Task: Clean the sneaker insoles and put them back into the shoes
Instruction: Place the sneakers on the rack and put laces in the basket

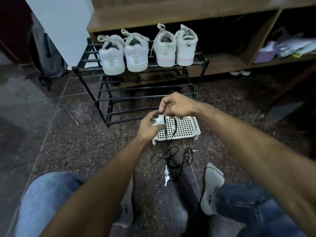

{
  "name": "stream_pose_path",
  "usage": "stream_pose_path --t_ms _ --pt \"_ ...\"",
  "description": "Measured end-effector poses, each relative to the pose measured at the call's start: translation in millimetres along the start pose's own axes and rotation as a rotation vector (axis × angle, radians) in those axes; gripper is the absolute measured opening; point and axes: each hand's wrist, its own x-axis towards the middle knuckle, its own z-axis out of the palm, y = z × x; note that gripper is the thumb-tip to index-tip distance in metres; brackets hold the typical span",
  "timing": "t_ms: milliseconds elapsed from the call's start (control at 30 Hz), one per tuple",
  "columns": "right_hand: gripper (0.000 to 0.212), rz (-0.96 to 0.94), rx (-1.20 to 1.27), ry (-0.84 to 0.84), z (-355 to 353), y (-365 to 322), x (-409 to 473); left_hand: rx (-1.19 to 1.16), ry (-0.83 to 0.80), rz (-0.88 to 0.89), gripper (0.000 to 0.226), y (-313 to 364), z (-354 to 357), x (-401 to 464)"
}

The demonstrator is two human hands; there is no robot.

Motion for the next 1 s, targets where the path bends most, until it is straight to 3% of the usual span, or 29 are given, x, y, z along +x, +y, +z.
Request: stream_pose_path --t_ms 67,167,300,400,467,567,700,833,933,1000 --pt "0.020 -0.036 -0.062 -0.027 -13 -15 -7 -0.160 -0.018 0.088 0.018 31 9 -4" --pt "0.014 -0.107 -0.245 0.084 -36 -29 -16 -0.235 -0.001 0.181 0.020 61 9 -1" --pt "0.013 -0.031 -0.531 0.276 -65 -21 -31 -0.004 -0.072 0.273 0.013 94 -20 2" --pt "0.013 0.021 -0.535 0.357 -78 -5 -44 0.260 -0.130 0.392 0.018 122 -45 1" --pt "0.011 0.038 -0.550 0.401 -83 1 -52 0.289 -0.107 0.437 0.019 135 -58 -1" --pt "0.018 0.027 -0.321 0.403 -85 2 -62 0.213 -0.053 0.377 0.022 140 -65 -3" --pt "0.013 0.053 -0.318 0.350 -77 -1 -67 0.208 -0.077 0.395 0.021 144 -58 -13" --pt "0.035 -0.085 0.086 0.271 -56 -25 -61 0.306 -0.177 0.508 0.018 160 -40 -21" --pt "0.008 -0.112 0.114 0.292 -41 -33 -53 0.367 -0.234 0.527 0.017 165 -35 -21" --pt "0.009 -0.053 0.121 0.320 -37 -28 -49 0.407 -0.252 0.484 0.009 162 -41 -20"
